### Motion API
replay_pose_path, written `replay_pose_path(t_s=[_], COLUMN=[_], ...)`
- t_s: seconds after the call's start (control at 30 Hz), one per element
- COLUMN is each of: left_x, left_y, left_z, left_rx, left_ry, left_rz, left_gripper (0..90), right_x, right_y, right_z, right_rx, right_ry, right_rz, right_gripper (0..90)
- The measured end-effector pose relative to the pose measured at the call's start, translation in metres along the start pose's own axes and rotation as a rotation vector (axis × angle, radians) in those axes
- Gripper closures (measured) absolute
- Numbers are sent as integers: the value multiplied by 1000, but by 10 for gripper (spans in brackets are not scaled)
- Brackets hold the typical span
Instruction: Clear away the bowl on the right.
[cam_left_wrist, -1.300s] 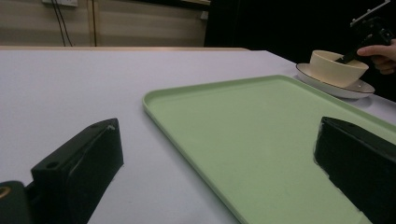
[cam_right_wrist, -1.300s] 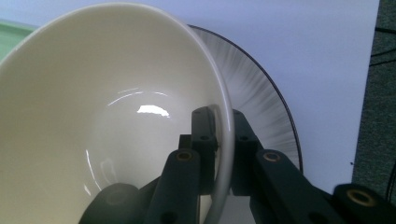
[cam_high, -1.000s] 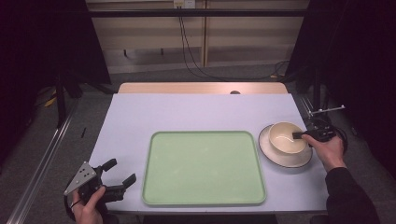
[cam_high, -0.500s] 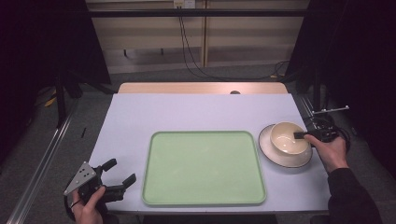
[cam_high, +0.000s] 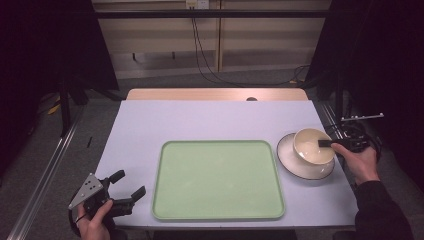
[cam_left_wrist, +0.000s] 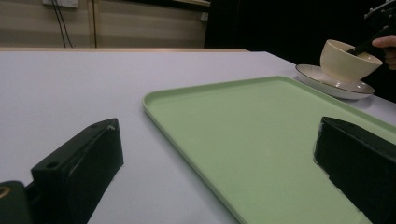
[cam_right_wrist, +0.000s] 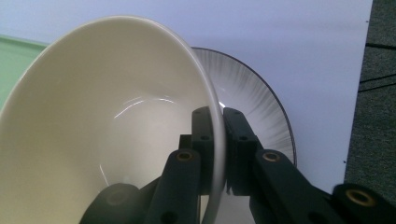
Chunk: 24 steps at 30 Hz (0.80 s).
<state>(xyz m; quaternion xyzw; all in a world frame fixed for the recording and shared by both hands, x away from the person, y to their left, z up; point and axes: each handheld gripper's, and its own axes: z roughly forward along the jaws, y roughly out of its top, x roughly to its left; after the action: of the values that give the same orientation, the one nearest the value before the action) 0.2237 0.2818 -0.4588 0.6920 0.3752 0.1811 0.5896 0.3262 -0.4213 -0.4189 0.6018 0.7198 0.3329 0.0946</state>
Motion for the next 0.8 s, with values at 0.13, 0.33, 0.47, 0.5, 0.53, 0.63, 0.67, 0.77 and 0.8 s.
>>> replay_pose_path(t_s=[0.13,0.33,0.47,0.5,0.53,0.63,0.67,0.77,0.8], left_x=[0,0,0,0,0,0,0,0,0], left_y=[0,0,0,0,0,0,0,0,0], left_z=[0,0,0,0,0,0,0,0,0], left_rx=[0,0,0,0,0,-1,0,0,-1], left_ry=[-1,-1,-3,-3,-3,-2,-2,-2,-2], left_rz=[0,-1,-1,-1,-1,-1,-1,-1,-2], left_gripper=[14,13,13,13,14,13,13,13,13], right_x=[-2,-4,-4,-4,-3,-1,-1,1,3], right_y=[-1,-1,-1,-1,0,1,1,2,3], right_z=[-6,-15,-19,-21,-22,-25,-25,-28,-29], right_rx=[-21,-47,-68,-69,-76,-82,-86,-96,-98], right_ry=[8,18,26,26,30,41,44,43,46], right_rz=[6,22,11,7,12,14,7,-7,-6], right_gripper=[845,844,844,844,843,844,844,844,843])
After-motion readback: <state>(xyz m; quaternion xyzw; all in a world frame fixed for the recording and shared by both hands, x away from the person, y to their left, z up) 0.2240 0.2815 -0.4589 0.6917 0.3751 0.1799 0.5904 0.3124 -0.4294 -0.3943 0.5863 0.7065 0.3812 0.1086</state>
